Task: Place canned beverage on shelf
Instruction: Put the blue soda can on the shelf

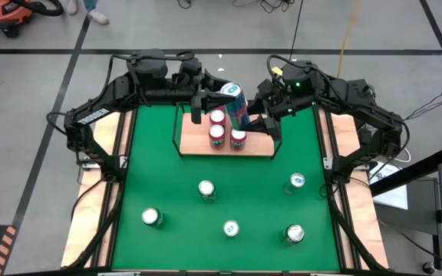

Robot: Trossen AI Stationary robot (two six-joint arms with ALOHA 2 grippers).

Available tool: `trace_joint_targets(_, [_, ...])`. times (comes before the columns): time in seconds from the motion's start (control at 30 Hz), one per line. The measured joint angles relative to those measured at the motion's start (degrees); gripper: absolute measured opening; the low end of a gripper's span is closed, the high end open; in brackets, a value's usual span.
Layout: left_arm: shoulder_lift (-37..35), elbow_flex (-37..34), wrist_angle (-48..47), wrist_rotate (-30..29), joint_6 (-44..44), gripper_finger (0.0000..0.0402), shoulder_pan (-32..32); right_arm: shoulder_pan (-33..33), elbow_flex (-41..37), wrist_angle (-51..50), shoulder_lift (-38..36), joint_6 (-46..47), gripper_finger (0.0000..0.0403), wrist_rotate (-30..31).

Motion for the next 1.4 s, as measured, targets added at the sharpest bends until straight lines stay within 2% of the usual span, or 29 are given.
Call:
trace_joint_targets(0.27, [0.0,0.0,-0.2,0.0,-0.4,0.0215,0.0,0.0,0.0,0.4,0.2,-0.2,0.0221,-0.1])
trace_joint_targets(0.43, [0.0,0.0,-0.7,0.0,-0.4,0.0227,0.0,0.0,0.0,0.3,0.3,0.1,0.0223,-0.1])
trace_joint_targets(0.67, [0.2,-0.1,-1.9,-1.1,-0.3,0.0279,0.0,0.0,0.0,0.4,0.3,1.1,0.0222,0.5])
trace_joint_targets(0.83, [0.2,-0.1,-2.8,-2.1,-0.3,0.0284,0.0,0.0,0.0,0.5,0.3,1.8,0.0226,1.7])
trace_joint_targets(0.97, [0.2,-0.1,-2.8,-2.6,-0.3,0.0270,0.0,0.0,0.0,0.5,0.3,1.8,0.0225,2.1])
trace_joint_targets(1.2, [0.2,-0.1,-2.7,-3.0,2.1,0.0204,0.0,0.0,0.0,0.5,0.3,1.8,0.0240,3.2])
trace_joint_targets(1.4, [-0.2,-0.2,-2.4,-3.0,2.9,0.0210,0.0,0.0,0.0,0.4,0.2,3.7,0.0277,3.3])
